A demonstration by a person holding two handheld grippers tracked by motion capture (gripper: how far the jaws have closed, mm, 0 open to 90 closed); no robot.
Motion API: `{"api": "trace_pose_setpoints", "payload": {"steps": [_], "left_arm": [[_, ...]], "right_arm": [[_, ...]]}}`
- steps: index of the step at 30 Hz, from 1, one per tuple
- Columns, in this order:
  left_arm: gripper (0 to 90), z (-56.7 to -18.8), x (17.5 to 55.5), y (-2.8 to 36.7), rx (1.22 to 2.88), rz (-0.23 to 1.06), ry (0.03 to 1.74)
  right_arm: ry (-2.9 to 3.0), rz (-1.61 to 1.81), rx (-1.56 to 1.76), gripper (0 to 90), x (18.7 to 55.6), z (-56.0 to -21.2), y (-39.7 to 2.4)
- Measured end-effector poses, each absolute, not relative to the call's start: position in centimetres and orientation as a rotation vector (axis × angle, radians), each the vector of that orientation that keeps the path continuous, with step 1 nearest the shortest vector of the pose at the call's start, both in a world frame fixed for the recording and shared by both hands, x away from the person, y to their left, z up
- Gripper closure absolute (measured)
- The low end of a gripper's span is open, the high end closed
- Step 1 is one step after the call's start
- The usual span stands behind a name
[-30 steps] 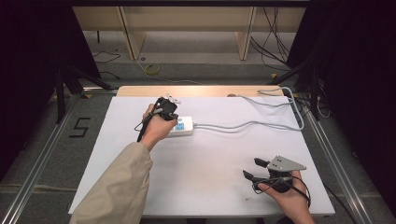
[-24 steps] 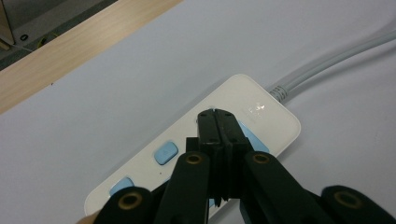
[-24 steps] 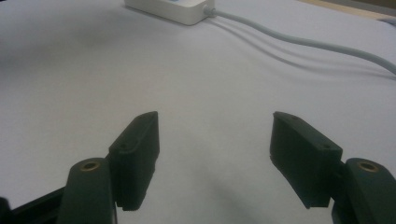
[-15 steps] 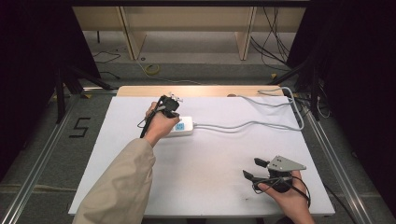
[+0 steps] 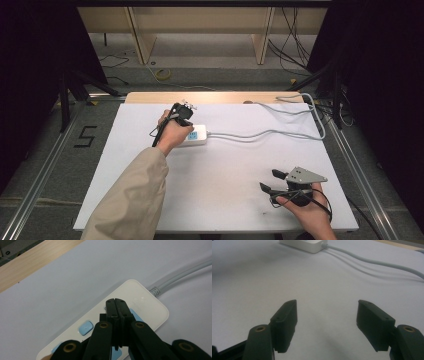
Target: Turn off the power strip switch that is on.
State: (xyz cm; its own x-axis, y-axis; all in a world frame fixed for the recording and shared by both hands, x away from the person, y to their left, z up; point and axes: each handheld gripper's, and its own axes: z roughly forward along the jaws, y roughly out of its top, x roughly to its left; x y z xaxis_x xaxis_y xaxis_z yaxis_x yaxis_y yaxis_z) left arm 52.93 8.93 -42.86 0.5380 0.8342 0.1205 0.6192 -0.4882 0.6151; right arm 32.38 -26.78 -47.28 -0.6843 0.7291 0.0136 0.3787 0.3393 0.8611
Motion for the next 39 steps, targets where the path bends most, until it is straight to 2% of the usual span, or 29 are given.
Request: {"api": "trace_pose_setpoints", "payload": {"steps": [39], "left_arm": [[89.5, -43.7, 54.7, 7.7, 2.284, 0.543, 1.214]], "right_arm": [[2.243, 1.286, 0.978, 34.0, 32.4, -47.3, -26.8]]}}
